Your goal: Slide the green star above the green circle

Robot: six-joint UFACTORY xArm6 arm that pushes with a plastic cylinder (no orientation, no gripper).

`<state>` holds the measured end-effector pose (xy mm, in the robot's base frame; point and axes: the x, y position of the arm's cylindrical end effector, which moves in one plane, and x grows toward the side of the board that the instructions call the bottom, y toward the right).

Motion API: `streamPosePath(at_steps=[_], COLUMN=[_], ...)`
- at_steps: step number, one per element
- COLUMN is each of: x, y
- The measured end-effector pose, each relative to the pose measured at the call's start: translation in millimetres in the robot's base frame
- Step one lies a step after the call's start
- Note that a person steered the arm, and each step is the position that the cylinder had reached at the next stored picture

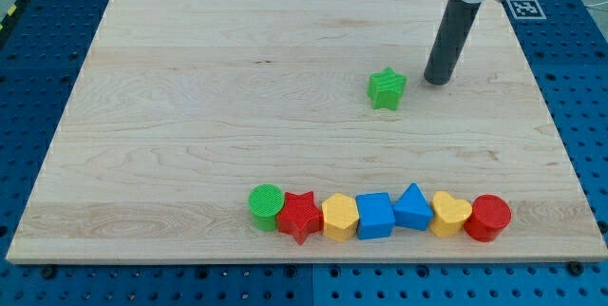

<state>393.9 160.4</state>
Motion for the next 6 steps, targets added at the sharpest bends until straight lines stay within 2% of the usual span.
streamPosePath(at_steps=[2, 3, 5, 6], x=[73.2, 83.2, 84.9, 62.7], y=[-90.5, -123.7, -43.6, -35.5])
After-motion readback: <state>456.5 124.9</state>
